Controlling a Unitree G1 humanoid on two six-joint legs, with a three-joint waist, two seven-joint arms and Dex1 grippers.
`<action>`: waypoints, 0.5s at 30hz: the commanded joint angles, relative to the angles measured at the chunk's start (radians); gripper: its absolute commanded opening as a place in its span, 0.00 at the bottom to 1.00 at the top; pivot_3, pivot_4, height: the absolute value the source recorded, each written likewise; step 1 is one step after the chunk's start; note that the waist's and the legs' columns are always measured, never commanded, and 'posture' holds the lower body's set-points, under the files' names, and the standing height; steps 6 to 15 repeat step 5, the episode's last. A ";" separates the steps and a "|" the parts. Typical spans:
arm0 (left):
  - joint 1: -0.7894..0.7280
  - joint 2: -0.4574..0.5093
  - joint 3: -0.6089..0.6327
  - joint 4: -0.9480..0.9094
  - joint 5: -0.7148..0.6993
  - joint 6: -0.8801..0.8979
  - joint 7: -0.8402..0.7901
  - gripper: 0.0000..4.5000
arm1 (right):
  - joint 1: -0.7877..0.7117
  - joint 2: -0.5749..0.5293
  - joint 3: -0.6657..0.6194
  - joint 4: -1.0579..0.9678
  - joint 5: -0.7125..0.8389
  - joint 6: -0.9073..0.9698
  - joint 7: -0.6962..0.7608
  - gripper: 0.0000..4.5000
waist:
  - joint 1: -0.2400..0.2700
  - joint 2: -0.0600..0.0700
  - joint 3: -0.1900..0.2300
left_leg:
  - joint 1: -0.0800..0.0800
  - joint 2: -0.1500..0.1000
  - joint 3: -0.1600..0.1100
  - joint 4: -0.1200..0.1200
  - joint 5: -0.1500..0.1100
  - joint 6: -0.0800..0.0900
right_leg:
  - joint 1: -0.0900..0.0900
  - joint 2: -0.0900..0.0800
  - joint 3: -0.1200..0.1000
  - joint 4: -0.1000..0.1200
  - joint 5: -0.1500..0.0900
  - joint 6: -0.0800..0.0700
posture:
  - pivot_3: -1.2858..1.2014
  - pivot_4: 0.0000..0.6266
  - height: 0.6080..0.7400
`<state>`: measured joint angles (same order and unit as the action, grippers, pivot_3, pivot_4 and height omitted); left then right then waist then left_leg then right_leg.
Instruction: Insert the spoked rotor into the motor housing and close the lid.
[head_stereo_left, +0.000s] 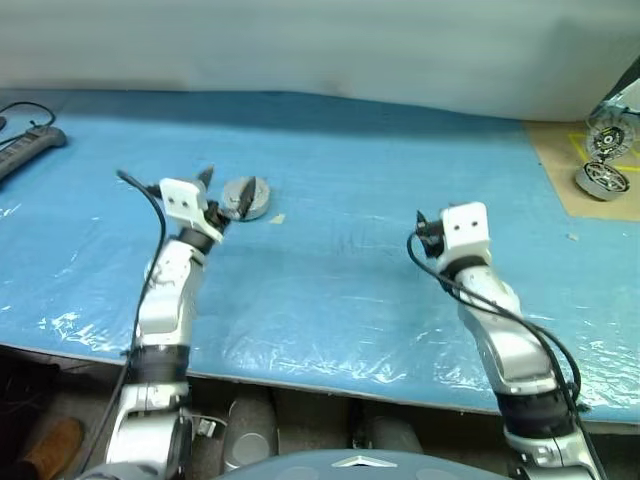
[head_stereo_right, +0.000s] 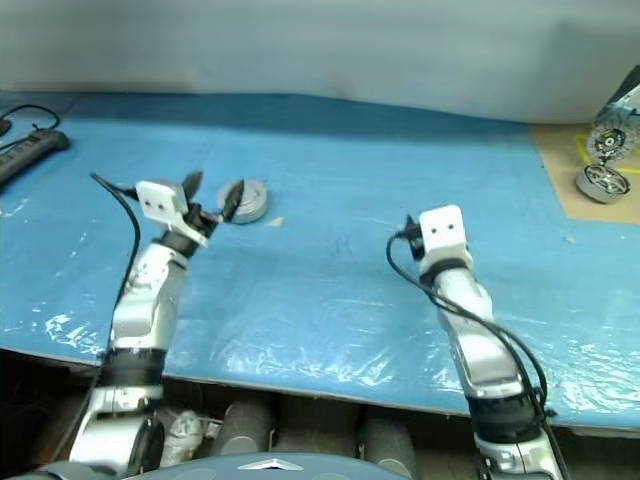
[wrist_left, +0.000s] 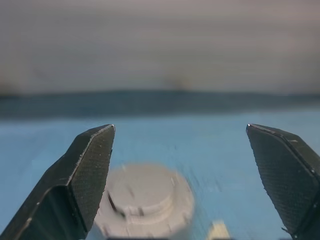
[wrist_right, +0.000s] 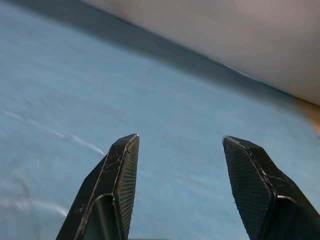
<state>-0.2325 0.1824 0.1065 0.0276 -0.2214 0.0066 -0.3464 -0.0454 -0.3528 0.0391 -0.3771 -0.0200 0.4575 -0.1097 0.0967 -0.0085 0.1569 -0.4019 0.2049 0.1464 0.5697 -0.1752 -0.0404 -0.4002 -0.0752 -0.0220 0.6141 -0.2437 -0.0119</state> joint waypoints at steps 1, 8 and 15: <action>0.067 0.020 -0.059 -0.112 0.038 -0.027 -0.033 0.99 | 0.073 0.022 -0.031 -0.100 -0.078 -0.037 -0.043 0.63 | -0.008 0.000 0.000 | 0.001 0.000 0.000 0.000 0.000 0.000 | 0.000 0.000 0.001 0.000 0.000 0.000 | 0.52 0.24 1.00; 0.114 0.027 -0.081 -0.154 -0.007 0.047 -0.069 0.99 | 0.136 0.078 -0.034 -0.126 -0.103 -0.044 -0.056 0.63 | -0.016 0.000 0.000 | 0.004 0.000 0.001 0.000 0.000 0.000 | 0.001 0.001 0.004 -0.001 -0.003 0.006 | 0.52 0.24 1.00; 0.114 0.027 -0.081 -0.154 -0.007 0.047 -0.069 0.99 | 0.136 0.078 -0.034 -0.126 -0.103 -0.044 -0.056 0.63 | -0.016 0.000 0.000 | 0.004 0.000 0.001 0.000 0.000 0.000 | 0.001 0.001 0.004 -0.001 -0.003 0.006 | 0.52 0.24 1.00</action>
